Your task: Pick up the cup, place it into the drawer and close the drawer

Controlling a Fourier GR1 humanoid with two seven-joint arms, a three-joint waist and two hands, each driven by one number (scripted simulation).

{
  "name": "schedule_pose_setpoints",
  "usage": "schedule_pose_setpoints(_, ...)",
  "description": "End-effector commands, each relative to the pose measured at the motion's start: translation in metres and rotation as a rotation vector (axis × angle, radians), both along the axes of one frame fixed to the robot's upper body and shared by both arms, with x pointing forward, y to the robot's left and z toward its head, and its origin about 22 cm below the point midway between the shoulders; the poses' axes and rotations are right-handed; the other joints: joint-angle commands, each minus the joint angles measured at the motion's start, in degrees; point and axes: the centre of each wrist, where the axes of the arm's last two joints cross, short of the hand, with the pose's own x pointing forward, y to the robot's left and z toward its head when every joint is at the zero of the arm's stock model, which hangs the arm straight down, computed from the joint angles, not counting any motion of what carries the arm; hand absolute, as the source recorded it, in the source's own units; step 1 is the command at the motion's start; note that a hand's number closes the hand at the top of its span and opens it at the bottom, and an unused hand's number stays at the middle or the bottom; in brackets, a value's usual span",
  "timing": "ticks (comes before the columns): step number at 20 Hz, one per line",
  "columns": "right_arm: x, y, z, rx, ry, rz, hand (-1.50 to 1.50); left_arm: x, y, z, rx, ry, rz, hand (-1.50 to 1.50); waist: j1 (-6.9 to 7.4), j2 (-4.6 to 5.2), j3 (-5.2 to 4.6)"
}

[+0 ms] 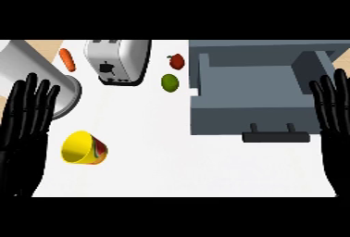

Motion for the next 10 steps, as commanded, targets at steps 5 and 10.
schedule_pose_setpoints(5, -0.002, -0.005, -0.011, -0.007, -0.001, -0.012, -1.5, -0.011, 0.064, 0.011, 0.035, -0.037, -0.259, -1.5, 0.21, -0.22, -2.4)
schedule_pose_setpoints(10, 0.009, -0.002, -0.005, -0.047, 0.177, 0.113, -1.5, -0.018, 0.097, -0.033, -0.198, 0.22, -0.221, -1.5, 0.47, -0.06, -2.41)
